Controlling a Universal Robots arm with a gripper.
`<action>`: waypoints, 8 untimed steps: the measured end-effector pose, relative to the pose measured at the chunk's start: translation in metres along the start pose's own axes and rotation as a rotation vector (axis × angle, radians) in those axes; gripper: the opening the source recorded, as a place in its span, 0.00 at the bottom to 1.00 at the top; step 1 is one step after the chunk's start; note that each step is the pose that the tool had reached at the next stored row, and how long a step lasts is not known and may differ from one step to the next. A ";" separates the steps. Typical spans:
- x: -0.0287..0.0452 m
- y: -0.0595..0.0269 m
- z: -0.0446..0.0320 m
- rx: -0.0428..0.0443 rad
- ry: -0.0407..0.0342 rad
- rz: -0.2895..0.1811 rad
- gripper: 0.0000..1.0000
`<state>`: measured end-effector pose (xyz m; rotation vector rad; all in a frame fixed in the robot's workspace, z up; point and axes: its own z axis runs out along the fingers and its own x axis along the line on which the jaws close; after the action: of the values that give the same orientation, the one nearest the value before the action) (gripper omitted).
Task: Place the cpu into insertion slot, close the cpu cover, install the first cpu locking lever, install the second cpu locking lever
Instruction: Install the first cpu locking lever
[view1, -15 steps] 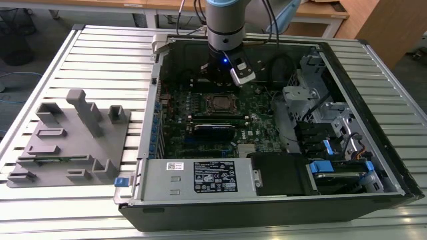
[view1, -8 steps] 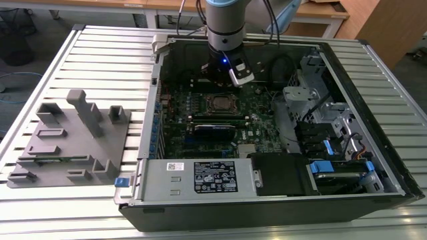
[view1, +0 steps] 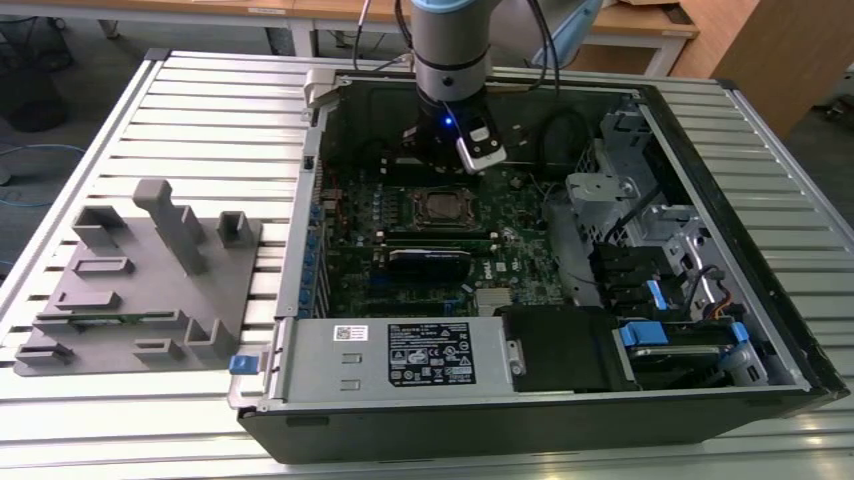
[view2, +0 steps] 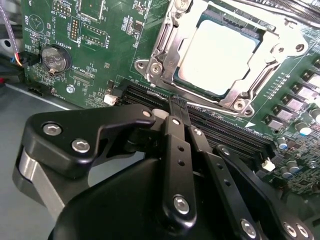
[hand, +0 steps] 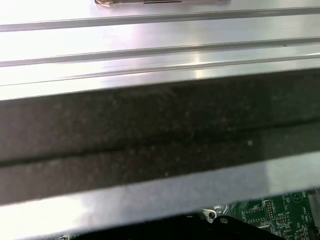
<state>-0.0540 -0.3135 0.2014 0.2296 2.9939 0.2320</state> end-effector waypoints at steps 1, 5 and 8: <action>0.0001 0.0006 0.0001 0.0001 -0.0004 0.001 0.11; 0.0005 0.0030 0.0007 0.0009 -0.0019 0.009 0.11; 0.0007 0.0034 0.0008 0.0013 -0.0027 0.014 0.11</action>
<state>-0.0541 -0.3099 0.2010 0.2502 2.9907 0.2310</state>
